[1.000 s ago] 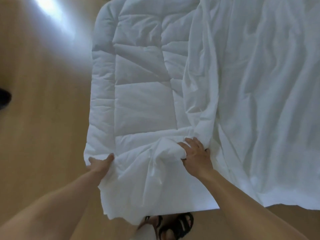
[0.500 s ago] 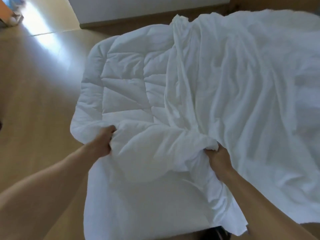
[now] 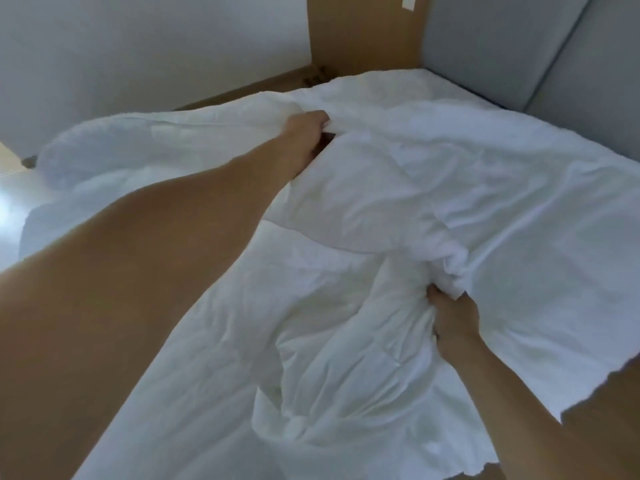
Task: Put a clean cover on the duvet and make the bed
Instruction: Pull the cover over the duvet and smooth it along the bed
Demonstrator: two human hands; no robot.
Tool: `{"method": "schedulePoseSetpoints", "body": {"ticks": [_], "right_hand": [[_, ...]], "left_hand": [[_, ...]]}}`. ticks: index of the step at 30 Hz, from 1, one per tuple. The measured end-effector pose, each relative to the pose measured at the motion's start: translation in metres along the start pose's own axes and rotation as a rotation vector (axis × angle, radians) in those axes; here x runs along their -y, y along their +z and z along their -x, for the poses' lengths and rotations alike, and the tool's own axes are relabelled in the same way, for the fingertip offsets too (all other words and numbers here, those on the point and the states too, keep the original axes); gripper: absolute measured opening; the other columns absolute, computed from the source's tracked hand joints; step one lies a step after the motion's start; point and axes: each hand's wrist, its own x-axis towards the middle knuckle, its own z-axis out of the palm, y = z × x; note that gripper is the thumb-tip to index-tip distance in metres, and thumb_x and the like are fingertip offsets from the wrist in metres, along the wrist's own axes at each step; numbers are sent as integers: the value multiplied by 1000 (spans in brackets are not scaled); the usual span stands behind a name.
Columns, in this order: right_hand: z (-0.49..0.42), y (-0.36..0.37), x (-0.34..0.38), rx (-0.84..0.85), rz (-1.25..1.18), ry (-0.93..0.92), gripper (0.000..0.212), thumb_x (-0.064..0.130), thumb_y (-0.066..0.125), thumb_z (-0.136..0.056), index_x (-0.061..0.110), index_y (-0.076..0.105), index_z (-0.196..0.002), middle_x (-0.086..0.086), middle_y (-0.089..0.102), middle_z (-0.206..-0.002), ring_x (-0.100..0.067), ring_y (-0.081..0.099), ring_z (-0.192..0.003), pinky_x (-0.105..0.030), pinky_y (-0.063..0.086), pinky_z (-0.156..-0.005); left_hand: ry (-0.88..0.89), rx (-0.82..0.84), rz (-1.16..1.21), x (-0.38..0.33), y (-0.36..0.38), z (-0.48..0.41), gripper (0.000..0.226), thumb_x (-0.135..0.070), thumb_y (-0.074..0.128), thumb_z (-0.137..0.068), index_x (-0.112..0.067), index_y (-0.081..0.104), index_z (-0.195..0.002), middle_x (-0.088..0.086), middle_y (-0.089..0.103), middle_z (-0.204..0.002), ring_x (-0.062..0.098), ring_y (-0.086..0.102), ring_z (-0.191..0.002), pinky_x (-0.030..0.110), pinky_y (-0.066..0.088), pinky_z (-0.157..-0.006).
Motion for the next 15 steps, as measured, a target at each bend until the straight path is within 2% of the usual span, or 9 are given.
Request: {"method": "schedulePoseSetpoints", "body": {"ticks": [2, 5, 7, 8, 10, 11, 12, 13, 15], "right_hand": [[-29, -26, -3, -53, 5, 31, 5, 16, 64, -90, 18, 66, -94, -9, 65, -95, -25, 58, -77, -36, 48, -68], [-62, -59, -17, -108, 85, 116, 15, 17, 61, -93, 13, 64, -108, -8, 63, -99, -30, 60, -93, -47, 53, -87], [-72, -73, -27, -140, 256, 141, 26, 18, 57, -94, 5, 62, -116, -14, 64, -101, -32, 59, -91, -52, 55, -89], [-72, -75, -31, -156, 359, 132, 33, 18, 56, -93, 4, 60, -122, -18, 64, -112, -35, 60, -95, -51, 54, -90], [-60, -69, -38, -190, 584, 52, 46, 20, 58, -93, 7, 51, -137, -18, 54, -135, -38, 54, -117, -48, 48, -97], [-48, -61, -40, -190, 667, -54, 47, 19, 60, -92, 8, 50, -138, -16, 51, -137, -38, 51, -122, -47, 45, -98], [-33, -48, -44, -137, 713, -186, 43, 16, 61, -92, 8, 54, -134, -14, 53, -133, -35, 52, -121, -44, 44, -97], [-16, -32, -50, -16, 737, -315, 35, 13, 61, -93, 9, 59, -128, -12, 58, -126, -32, 56, -117, -40, 44, -94], [21, 5, -63, 320, 833, -463, 24, 14, 58, -96, 11, 66, -118, -5, 65, -116, -26, 62, -109, -33, 46, -92]], "left_hand": [[-56, 67, 33, 1, 56, -12, 20, -14, 52, -97, -13, 56, -78, 4, 61, -83, 24, 61, -86, 30, 55, -77], [-195, 274, 57, 18, 118, -6, 14, -11, 50, -97, -5, 62, -92, 12, 68, -88, 28, 64, -83, 34, 56, -80], [-246, 380, 2, 41, 119, -7, 13, -14, 52, -94, -5, 61, -98, 13, 72, -89, 28, 67, -84, 33, 55, -81], [-258, 424, -23, 55, 110, -6, 14, -17, 54, -94, -7, 59, -102, 13, 73, -92, 28, 67, -87, 34, 53, -82], [-279, 418, -51, 86, 84, 2, 15, -22, 55, -97, -11, 58, -106, 13, 71, -98, 29, 67, -92, 38, 51, -84], [-290, 356, -96, 107, 64, 7, 13, -21, 55, -98, -12, 58, -106, 12, 69, -99, 29, 65, -92, 38, 50, -82], [-308, 275, -170, 131, 39, 14, 10, -18, 54, -99, -12, 60, -104, 11, 68, -99, 28, 65, -89, 37, 49, -79], [-333, 194, -272, 158, 10, 24, 8, -16, 53, -99, -12, 61, -100, 10, 68, -99, 26, 65, -86, 35, 49, -75], [-394, 90, -464, 208, -52, 49, 10, -11, 54, -98, -12, 63, -92, 11, 70, -100, 22, 65, -80, 31, 50, -69]]}}
